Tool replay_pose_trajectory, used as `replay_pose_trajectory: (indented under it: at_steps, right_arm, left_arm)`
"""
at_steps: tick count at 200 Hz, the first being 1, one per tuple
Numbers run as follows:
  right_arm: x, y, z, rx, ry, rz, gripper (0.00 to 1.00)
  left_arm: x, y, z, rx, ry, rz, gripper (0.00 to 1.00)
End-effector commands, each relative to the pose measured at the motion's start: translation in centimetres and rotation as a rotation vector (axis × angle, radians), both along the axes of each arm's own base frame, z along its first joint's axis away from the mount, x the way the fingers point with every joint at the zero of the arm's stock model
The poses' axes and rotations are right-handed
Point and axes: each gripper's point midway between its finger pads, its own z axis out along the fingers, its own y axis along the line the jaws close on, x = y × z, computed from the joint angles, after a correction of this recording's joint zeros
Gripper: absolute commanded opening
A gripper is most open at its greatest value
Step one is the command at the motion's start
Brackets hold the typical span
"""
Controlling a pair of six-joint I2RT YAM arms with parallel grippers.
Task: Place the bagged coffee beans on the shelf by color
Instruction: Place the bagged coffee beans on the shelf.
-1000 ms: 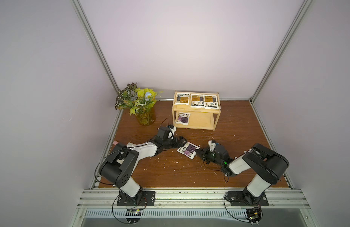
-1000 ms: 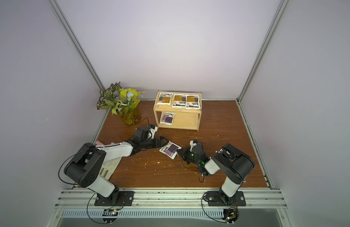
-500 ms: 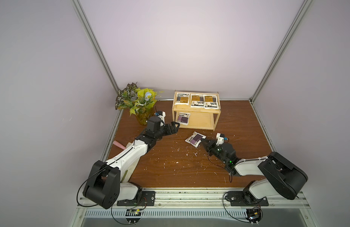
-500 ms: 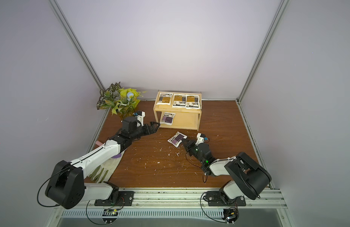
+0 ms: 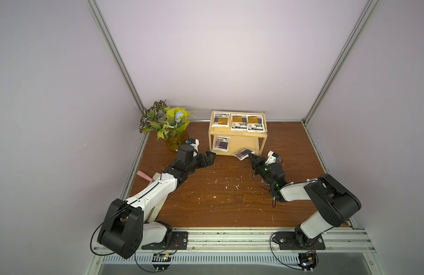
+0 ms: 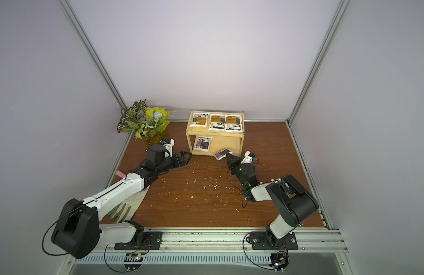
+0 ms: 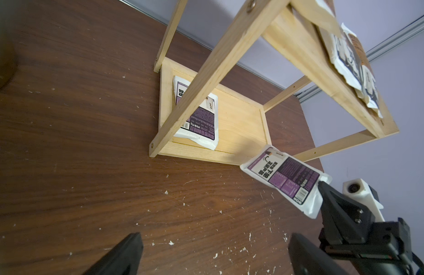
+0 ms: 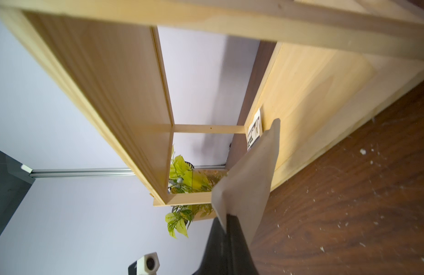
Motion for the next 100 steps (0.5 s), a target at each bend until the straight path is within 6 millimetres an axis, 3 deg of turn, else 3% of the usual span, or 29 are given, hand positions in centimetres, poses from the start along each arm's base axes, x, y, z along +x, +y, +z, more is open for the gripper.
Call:
replay_pose_trajectory:
  at_steps: [1,100]
  right_arm:
    - [1.7,-0.9,2.4,0.023,-0.086,-0.072,0.00]
    - [4.4,-2.5,-2.6,-0.001,0.022,-0.226,0.00]
  left_arm:
    - [-0.3,-0.1,0.1,-0.010,-0.004,-0.015,1.00]
    - [-0.5,-0.7,0.0,-0.041,0.007,-0.038,1.00]
